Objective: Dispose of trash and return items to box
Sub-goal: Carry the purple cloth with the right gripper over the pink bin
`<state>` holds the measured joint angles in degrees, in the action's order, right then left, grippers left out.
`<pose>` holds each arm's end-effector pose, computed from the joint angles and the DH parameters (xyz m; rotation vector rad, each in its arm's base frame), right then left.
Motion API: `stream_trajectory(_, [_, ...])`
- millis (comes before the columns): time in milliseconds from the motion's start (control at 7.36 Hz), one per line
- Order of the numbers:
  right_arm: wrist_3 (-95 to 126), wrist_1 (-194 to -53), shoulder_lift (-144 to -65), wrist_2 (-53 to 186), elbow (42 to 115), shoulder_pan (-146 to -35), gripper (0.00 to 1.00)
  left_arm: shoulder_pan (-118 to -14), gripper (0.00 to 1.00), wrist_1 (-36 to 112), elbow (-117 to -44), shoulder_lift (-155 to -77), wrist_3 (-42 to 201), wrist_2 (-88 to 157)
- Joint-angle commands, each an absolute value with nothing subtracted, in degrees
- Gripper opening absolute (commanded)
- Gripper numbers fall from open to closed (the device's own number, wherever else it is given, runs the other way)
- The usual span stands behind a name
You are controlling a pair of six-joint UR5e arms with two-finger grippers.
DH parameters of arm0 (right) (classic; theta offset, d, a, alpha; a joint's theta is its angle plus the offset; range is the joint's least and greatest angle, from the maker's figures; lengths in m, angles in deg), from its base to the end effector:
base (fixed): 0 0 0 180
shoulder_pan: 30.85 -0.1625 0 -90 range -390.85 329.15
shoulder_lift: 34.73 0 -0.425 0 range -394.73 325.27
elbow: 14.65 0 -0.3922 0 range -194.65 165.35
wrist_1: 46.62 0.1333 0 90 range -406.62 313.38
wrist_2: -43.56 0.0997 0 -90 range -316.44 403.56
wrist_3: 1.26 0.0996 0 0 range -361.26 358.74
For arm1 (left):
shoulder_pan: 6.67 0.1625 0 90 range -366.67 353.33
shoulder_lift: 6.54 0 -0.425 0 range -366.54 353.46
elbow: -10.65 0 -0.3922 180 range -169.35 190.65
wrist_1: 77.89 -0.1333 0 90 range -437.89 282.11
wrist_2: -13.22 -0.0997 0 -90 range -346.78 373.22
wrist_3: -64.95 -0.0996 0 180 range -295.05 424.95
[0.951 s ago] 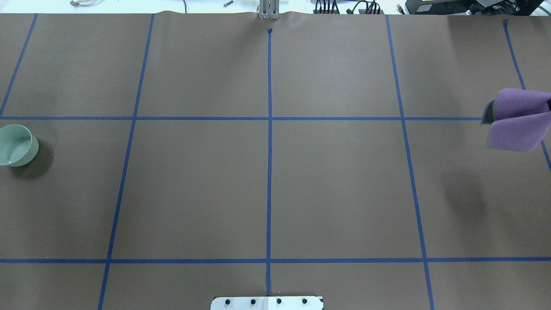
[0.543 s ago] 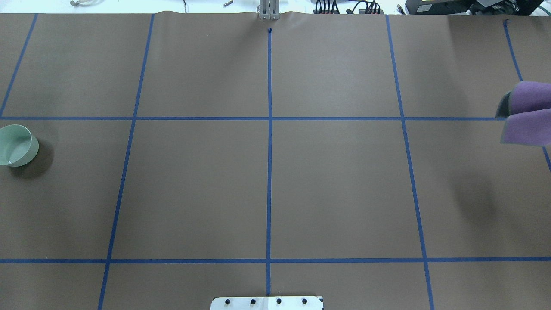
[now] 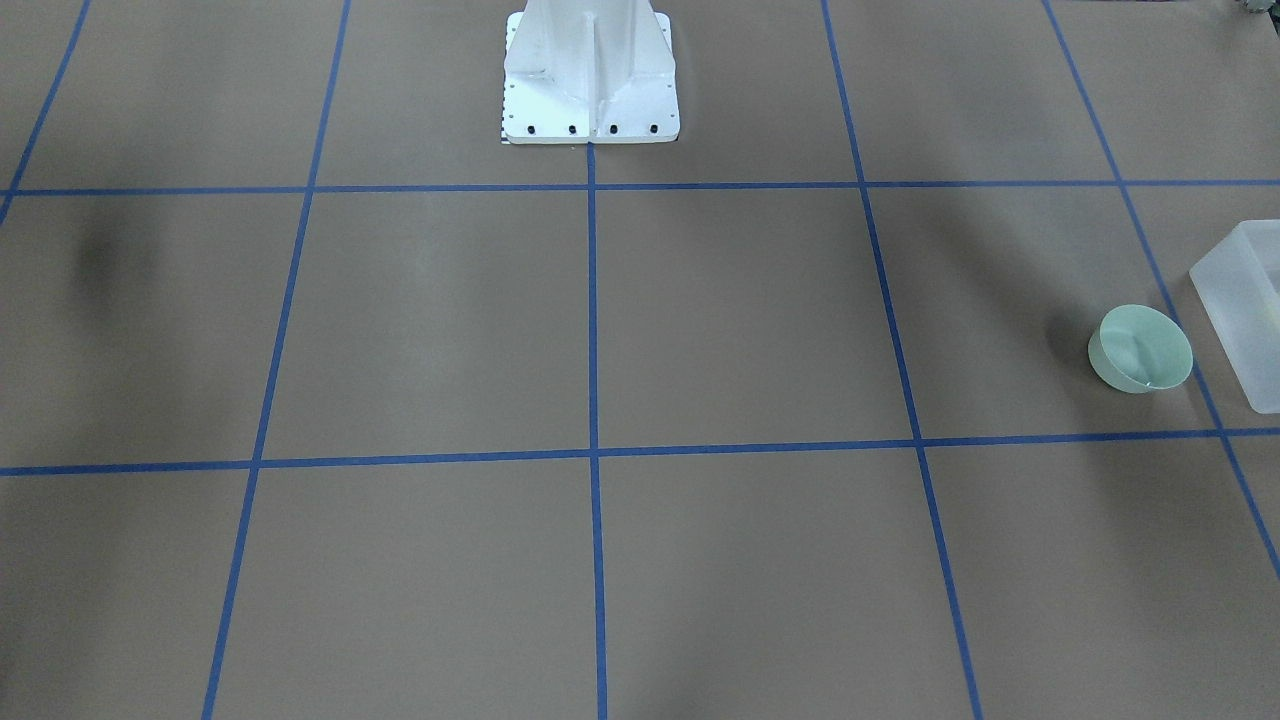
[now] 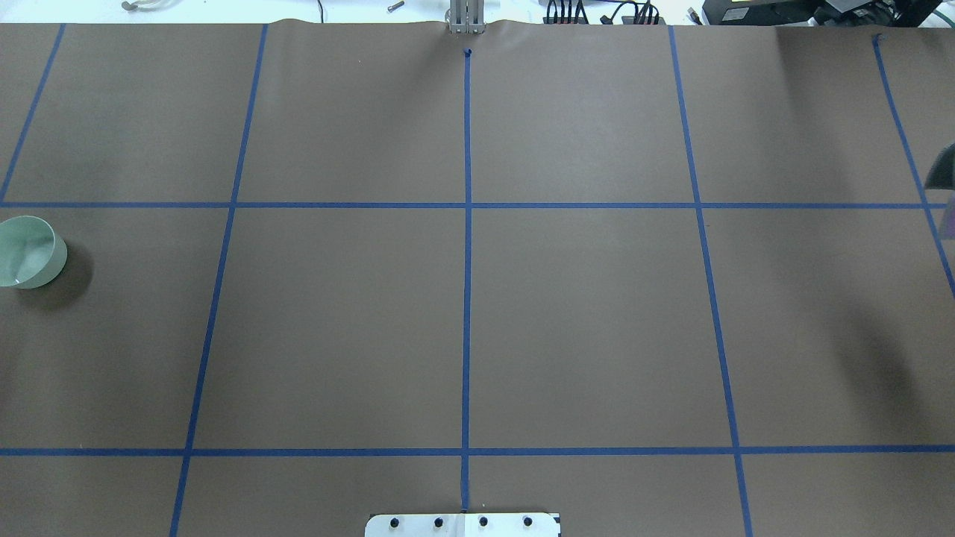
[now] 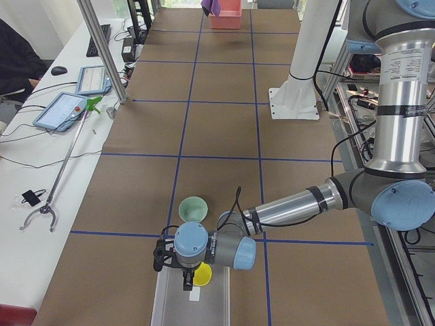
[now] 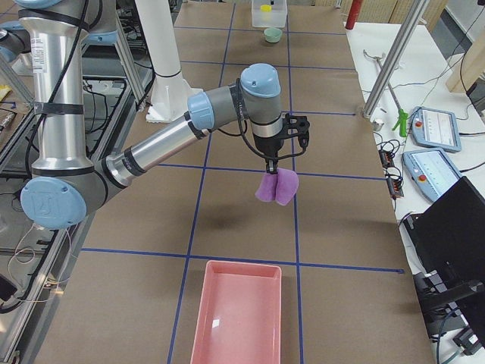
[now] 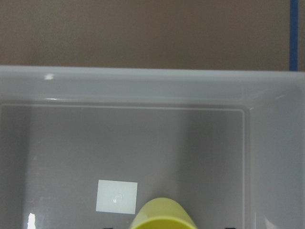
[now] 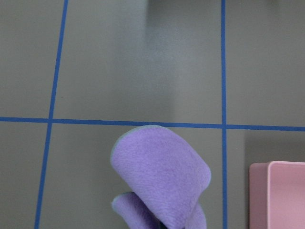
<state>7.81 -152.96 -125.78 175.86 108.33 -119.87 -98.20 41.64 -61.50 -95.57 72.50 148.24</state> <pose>0.0587 -0.4420 0.4242 0.1943 -0.7532 0.0336 -0.0755 -0.4732 0.7646 0.1358 0.7916 -0.0764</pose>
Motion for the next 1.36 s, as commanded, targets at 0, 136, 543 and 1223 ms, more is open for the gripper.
stream_trajectory(0, [-3.51, -157.7, -126.74, 174.52, 107.69, -124.61, 0.0, -99.82, 0.99, 31.34, -71.55, -96.18, 72.51, 148.66])
stream_trajectory(136, [-8.77, -157.88, -127.97, 171.47, 107.26, -126.02, 0.0, -100.27, 0.99, 21.09, -77.36, -99.32, 72.51, 148.57])
stream_trajectory(543, [-19.33, -157.63, -128.33, 169.15, 100.34, -131.47, 0.0, -99.58, 0.98, 13.24, -80.41, -105.15, 78.44, 148.75])
stream_trajectory(1223, [-26.91, -155.53, -131.49, 164.16, 94.45, -134.48, 0.0, -88.5, 0.98, 44.31, -65.07, -104.54, 98.16, 148.31])
